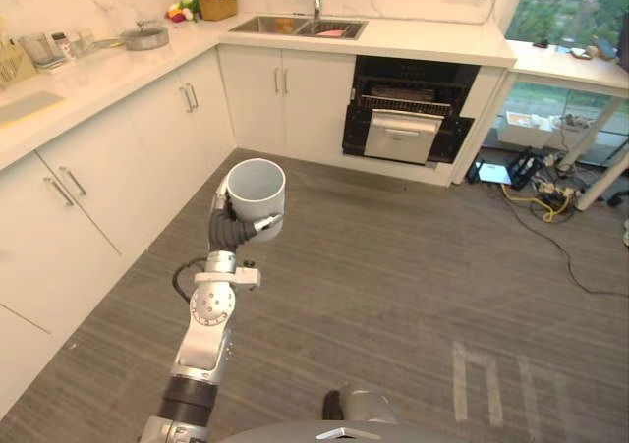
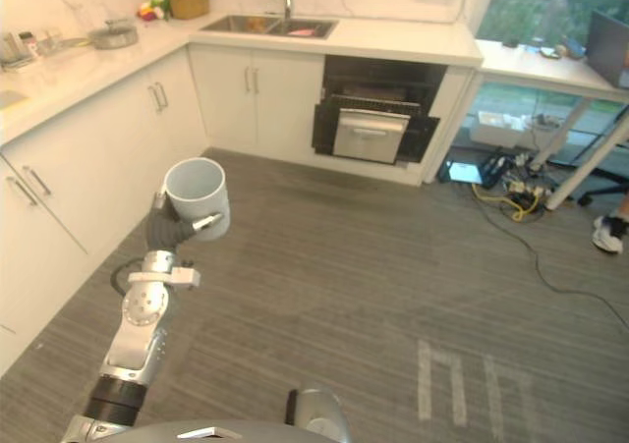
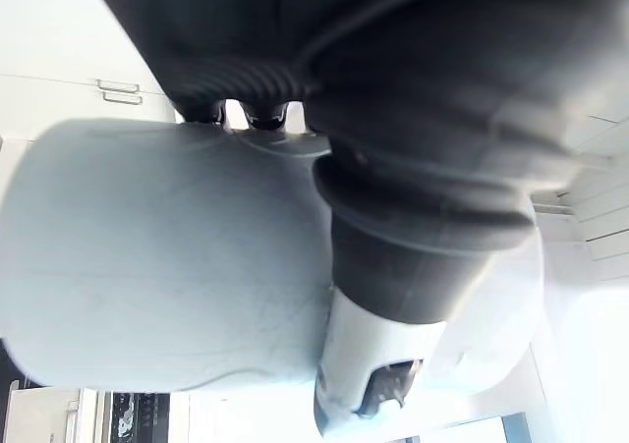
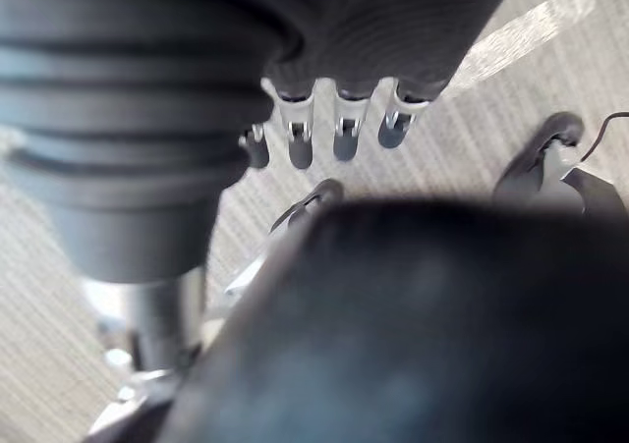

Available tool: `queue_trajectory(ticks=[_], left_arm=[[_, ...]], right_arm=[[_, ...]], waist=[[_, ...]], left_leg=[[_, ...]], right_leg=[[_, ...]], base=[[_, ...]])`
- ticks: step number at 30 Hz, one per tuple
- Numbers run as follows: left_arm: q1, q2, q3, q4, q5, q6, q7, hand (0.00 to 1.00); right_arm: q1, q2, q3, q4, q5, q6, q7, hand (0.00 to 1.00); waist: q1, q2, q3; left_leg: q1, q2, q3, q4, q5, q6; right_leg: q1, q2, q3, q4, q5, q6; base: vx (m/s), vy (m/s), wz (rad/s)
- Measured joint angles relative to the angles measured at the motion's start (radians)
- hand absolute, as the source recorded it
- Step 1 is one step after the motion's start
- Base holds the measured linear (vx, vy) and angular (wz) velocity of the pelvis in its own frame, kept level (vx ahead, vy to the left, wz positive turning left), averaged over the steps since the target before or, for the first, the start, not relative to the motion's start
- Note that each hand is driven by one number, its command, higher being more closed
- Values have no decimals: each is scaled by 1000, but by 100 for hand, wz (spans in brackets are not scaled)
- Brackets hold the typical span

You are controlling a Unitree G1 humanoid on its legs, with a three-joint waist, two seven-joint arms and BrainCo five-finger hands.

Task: Walk over to the sink, pick up the cup, carry it to the dishwasher, place the cup inside the dishwasher, then close the dishwasher door

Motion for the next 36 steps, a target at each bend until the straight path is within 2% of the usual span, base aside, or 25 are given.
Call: queue_trajectory(ticks=[1,2,3,4,6,8,9,10,12,14,15,16,17,19,22,23,24,25,27,28,30,32,33,35,36], left_arm=[[5,-5,-4,-5,1,0,0,100],[21,-19,-2,-28,4,1,-2,100],[51,-29,2,-59,6,1,-6,100],[79,-34,7,-81,11,3,-17,100],[127,-39,37,-101,14,5,-31,100],[164,-40,75,-138,13,5,-28,100],[183,-37,102,-172,12,5,-25,100],[202,-28,123,-206,12,9,-26,100],[247,-24,147,-262,4,11,-33,100],[263,-25,155,-284,-29,10,-57,100],[265,-24,154,-284,-42,8,-81,100],[268,-16,155,-277,-48,6,-93,100],[272,-10,153,-260,-53,5,-101,100],[272,6,152,-259,-57,5,-103,100],[240,23,147,-215,-84,-1,-122,100],[230,27,155,-192,-87,-2,-129,100],[227,40,153,-179,-85,-9,-130,100],[229,43,149,-172,-82,-9,-129,100],[228,40,115,-167,-67,-9,-107,100],[224,41,97,-169,-63,-9,-100,100],[205,40,69,-169,-62,-8,-93,100],[183,33,36,-169,-61,-8,-95,100],[167,23,23,-170,-61,-9,-95,100],[155,18,17,-171,-62,-12,-95,100],[155,17,16,-168,-62,-14,-95,100]], right_arm=[[-1,-2,-2,0,2,0,-2,0],[-4,-8,-1,-2,9,0,-4,0],[-19,-23,2,-11,10,-1,-13,0],[-25,-40,7,-16,25,-1,-26,0],[-26,-59,38,-13,30,11,-40,0],[-32,-91,101,-11,28,31,-35,0],[-57,-111,151,-8,26,44,-44,0],[-65,-124,182,1,30,52,-67,0],[-66,-123,199,0,40,61,-90,0],[-59,-121,199,0,73,61,-109,0],[-49,-125,196,3,103,61,-109,0],[-48,-120,196,7,108,61,-113,0],[-48,-104,189,11,107,57,-135,0],[-59,-74,156,62,106,23,-148,0],[-54,-46,82,96,105,-8,-138,0],[-62,-24,25,124,106,-10,-122,0],[-66,3,-16,133,105,-13,-98,0],[-66,16,-24,128,105,-29,-81,0],[-58,25,-25,102,95,-61,-32,0],[-57,28,-14,80,96,-73,-25,0],[-45,50,-13,41,95,-72,-26,0],[-17,67,-13,-4,96,-62,-37,0],[-11,71,-14,-24,97,-51,-56,0],[-3,69,-7,-36,108,-32,-75,0],[-2,68,-4,-35,110,-25,-92,0]], waist=[[2,2,0],[9,6,-1],[21,16,0],[23,26,7],[36,20,11],[83,11,9],[105,5,11],[113,1,10],[120,-11,17],[120,-13,20],[121,2,16],[123,-5,12],[120,-27,7],[121,-69,-14],[103,-87,-28],[92,-90,-30],[81,-106,-38],[71,-104,-37],[45,-75,-35],[34,-68,-35],[7,-67,-29],[-1,-65,-25],[-3,-66,-24],[3,-66,-24],[3,-70,-22]], left_leg=[[-39,20,-15,90,54,-25],[-111,53,-24,226,179,-46],[-208,106,-22,401,299,-22],[-308,132,-8,557,261,18],[-408,112,37,592,159,72],[-465,79,113,392,77,74],[-482,38,131,157,65,61],[-488,0,127,-101,94,42],[-495,-23,145,-324,154,13],[-508,-27,205,-383,182,1],[-509,-29,230,-374,213,52],[-509,-32,236,-336,260,63],[-508,-39,240,-275,285,86],[-506,-101,240,-246,264,146],[-450,-176,236,-238,180,173],[-395,-218,235,-270,158,189],[-335,-251,238,-307,143,192],[-286,-267,238,-338,134,190],[-178,-273,239,-409,114,186],[-142,-273,237,-435,109,186],[-79,-273,228,-468,92,181],[-24,-273,213,-480,60,171],[3,-274,206,-479,34,167],[33,-282,198,-478,-5,157],[58,-293,177,-476,-34,149]], right_leg=[[21,10,-4,-5,-15,-1],[54,30,-4,-26,-32,-8],[110,64,-2,-80,-36,-16],[181,82,2,-134,-39,-26],[296,85,26,-236,-32,-37],[369,72,73,-310,-22,-27],[394,58,112,-332,-16,-8],[412,39,125,-341,-8,20],[449,14,147,-334,-11,42],[501,-8,154,-340,-53,91],[539,-12,171,-332,-96,114],[555,-23,180,-320,-111,115],[570,-53,190,-291,-111,106],[546,-112,207,-217,-91,81],[460,-172,227,26,103,154],[409,-205,244,162,251,229],[324,-234,273,354,323,232],[259,-243,270,489,318,204],[111,-204,240,645,238,100],[54,-170,227,650,196,78],[-40,-108,186,558,117,73],[-79,-74,95,319,83,75],[-73,-52,41,75,103,77],[-65,-17,6,-226,187,93],[-63,-14,-5,-299,227,86]], base=[[423,-133,16],[407,-103,-8],[524,-83,-13],[486,-48,-11],[458,-16,-27],[405,34,-83],[121,39,-98],[7,40,-92],[-75,86,-77],[169,275,-61],[315,367,-44],[419,362,-31],[474,349,-23],[465,375,7],[368,362,33],[380,286,17],[440,289,13],[391,229,-5],[304,231,-19],[264,175,-13],[310,105,5],[337,71,19],[296,47,22],[458,28,24],[544,-11,34]])
